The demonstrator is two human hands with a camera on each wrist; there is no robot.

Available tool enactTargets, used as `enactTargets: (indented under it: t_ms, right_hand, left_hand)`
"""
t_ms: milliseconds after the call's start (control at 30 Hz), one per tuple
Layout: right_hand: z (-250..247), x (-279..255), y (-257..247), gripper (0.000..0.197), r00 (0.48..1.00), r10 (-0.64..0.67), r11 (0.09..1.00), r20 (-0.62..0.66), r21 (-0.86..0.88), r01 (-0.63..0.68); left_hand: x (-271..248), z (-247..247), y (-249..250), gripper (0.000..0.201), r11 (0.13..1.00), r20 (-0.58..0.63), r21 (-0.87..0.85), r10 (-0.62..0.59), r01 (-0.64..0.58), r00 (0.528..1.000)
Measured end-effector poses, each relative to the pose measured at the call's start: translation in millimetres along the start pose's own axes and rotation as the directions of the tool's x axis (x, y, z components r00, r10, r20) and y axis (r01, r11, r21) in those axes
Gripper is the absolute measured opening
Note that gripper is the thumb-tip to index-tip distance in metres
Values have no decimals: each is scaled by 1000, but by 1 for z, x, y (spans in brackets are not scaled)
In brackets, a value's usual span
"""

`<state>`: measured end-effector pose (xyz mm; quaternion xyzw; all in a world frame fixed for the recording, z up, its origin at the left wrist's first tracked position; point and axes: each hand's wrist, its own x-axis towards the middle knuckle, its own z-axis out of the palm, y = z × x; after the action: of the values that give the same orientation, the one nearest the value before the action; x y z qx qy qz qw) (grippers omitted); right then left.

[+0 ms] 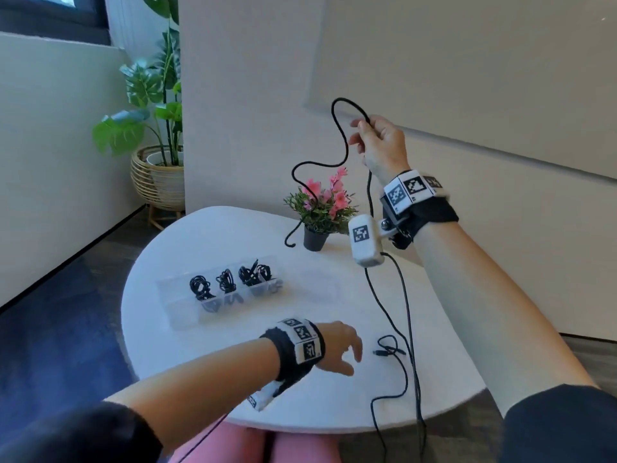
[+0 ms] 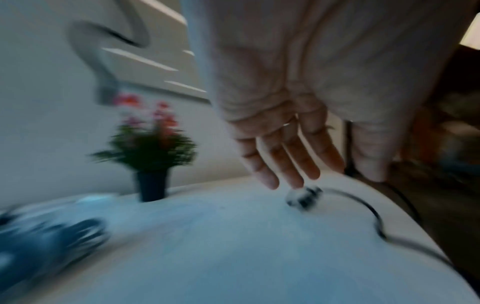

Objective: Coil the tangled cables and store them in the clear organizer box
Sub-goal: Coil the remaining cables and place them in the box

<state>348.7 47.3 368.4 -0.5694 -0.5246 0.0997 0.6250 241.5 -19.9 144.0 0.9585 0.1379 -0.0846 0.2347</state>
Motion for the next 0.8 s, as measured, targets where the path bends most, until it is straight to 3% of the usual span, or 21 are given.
enactTargets:
  t_ms: [67, 133, 200, 267, 367, 467, 567, 667, 800]
  right_hand:
    - [-14, -2, 7, 20, 1000, -5, 997, -19, -83, 4]
    - [-29, -5, 18, 22, 1000, 9, 987, -22, -162, -12]
    - [-43, -7, 31, 25, 999, 25, 979, -33, -203, -31]
    - [-56, -9, 40, 27, 998, 45, 972, -52, -228, -55]
    - [-70, -12, 49, 25, 994, 75, 968, -78, -234, -91]
    - [-79, -15, 55, 20, 989, 102, 966, -105, -226, -124]
    - [-83, -18, 61, 18, 984, 123, 969, -129, -197, -148]
    - [-82, -23, 61, 18, 979, 143, 973, -142, -160, -166]
    - [-76, -27, 64, 22, 978, 170, 965, -124, -182, -191]
  left_hand:
    - [22, 26, 20, 47, 976, 143, 142, 146, -166, 979]
    - [41, 46, 37, 58, 894, 282, 264, 286, -361, 916]
    - [56, 64, 48, 57, 782, 427, 382, 324, -493, 844]
    - [62, 73, 50, 45, 769, 452, 411, 296, -491, 842]
    - [57, 67, 37, 26, 901, 363, 303, 192, -310, 912]
    - [45, 47, 13, 25, 956, 271, 286, -15, -65, 962]
    - [31, 2, -19, 22, 958, -18, 206, -201, 201, 979]
    - [15, -56, -50, 19, 935, -331, 13, -330, 354, 884]
    - [-8, -117, -71, 20, 896, -600, -290, -444, 337, 666]
